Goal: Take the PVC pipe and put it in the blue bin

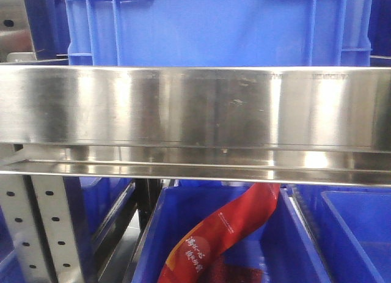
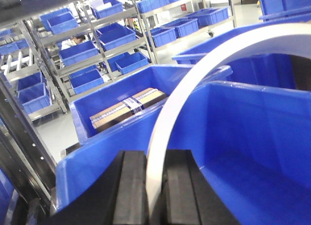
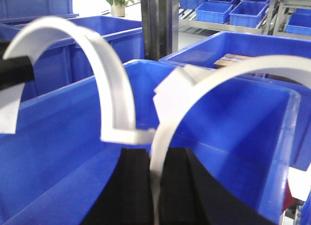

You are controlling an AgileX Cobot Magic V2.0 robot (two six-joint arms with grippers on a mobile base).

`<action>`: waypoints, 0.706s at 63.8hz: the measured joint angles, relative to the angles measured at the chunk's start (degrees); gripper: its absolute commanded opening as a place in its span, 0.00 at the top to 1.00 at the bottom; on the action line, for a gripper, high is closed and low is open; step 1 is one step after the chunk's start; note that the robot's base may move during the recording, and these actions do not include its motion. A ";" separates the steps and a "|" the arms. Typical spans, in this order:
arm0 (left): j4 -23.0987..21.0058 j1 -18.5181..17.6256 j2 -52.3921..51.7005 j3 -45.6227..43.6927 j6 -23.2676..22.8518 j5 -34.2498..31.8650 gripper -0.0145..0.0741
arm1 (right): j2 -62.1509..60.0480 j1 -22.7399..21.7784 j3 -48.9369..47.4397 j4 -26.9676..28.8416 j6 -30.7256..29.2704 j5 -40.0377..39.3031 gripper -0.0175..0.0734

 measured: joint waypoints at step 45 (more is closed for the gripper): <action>0.00 0.00 1.22 -2.04 0.00 -0.62 0.56 | 1.87 2.28 -0.99 0.00 -1.03 -0.73 0.96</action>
